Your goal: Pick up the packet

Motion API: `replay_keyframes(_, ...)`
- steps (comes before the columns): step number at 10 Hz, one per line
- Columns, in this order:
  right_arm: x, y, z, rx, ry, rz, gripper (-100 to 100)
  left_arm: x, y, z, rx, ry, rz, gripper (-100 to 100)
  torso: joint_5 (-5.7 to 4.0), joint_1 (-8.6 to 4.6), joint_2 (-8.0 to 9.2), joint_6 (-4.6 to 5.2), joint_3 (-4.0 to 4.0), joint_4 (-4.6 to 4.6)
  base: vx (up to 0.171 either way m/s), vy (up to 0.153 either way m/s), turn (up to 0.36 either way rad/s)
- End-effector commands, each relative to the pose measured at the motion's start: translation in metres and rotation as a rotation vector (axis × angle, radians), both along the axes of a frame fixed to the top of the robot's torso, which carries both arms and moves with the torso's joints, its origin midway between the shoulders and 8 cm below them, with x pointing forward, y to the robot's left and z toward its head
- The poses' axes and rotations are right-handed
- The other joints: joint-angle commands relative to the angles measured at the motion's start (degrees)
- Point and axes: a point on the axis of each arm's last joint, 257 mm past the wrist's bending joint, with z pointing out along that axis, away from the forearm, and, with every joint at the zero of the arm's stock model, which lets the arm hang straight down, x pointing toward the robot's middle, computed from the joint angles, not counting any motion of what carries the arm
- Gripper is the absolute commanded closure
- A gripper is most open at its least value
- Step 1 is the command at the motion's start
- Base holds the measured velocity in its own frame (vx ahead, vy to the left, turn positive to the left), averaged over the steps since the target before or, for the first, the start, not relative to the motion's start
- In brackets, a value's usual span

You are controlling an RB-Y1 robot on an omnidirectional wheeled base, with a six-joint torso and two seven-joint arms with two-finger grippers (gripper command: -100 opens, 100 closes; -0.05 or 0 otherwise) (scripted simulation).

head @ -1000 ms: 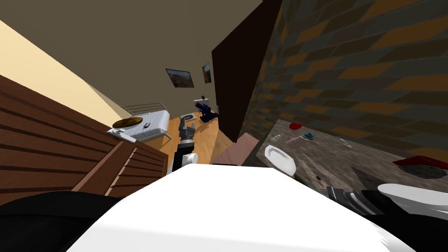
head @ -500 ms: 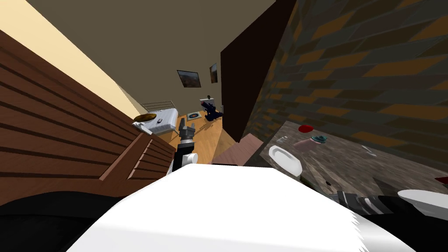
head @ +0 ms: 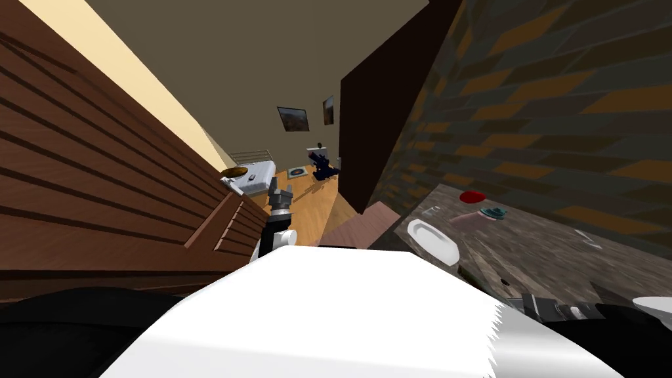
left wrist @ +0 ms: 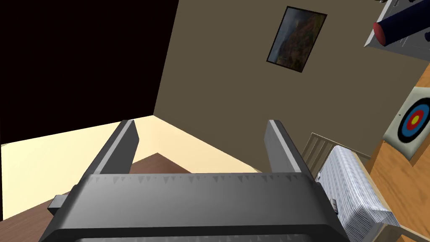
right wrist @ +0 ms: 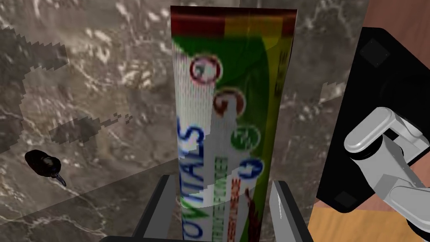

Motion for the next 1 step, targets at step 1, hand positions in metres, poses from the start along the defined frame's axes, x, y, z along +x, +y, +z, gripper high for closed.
replay_keyframes(1,0.0,0.0,0.0,0.0,0.0,0.0,0,0.0,0.0,0.0,0.0,0.0,0.0,0,0.0,0.0,0.0,0.0,0.0,0.0,-0.005,0.003,-0.007)
